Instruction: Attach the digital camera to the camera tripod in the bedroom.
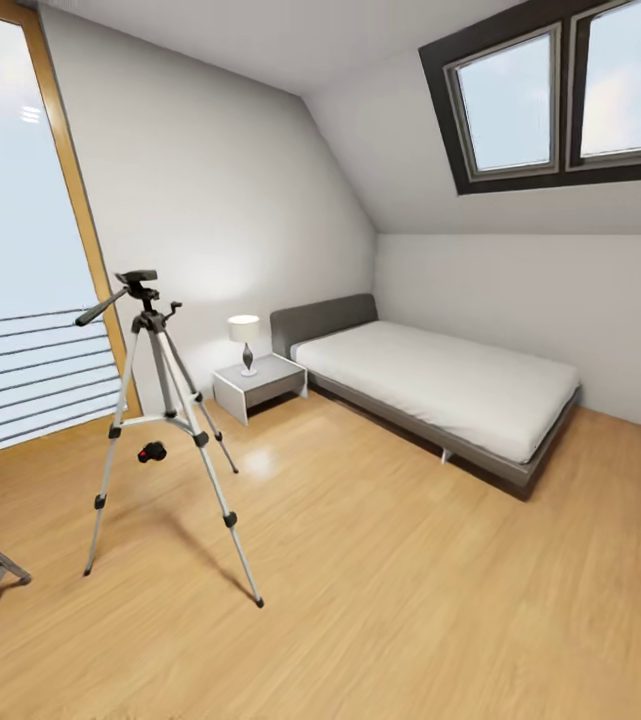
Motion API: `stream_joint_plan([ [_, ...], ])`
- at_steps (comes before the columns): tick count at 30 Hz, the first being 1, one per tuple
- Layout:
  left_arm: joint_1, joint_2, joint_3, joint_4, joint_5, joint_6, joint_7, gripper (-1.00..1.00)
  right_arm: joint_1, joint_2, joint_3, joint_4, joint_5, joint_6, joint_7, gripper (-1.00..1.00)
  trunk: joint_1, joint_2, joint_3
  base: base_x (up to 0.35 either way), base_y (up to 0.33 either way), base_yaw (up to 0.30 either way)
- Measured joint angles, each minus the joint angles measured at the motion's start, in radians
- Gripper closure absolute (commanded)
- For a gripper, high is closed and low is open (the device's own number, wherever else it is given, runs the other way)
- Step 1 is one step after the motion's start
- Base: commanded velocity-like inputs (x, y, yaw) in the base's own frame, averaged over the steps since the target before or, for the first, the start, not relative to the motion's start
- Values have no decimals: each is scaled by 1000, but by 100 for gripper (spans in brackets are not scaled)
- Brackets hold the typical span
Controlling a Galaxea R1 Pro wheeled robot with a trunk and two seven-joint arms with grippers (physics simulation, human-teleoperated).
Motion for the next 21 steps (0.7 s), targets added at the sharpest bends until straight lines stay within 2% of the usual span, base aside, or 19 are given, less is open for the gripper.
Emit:
stream_joint_plan([
  [21,0,-1,0,0,0,0,0,-100,0,1,0,0,-1,-1,0,-100,0,0,0,0,0,292],
])
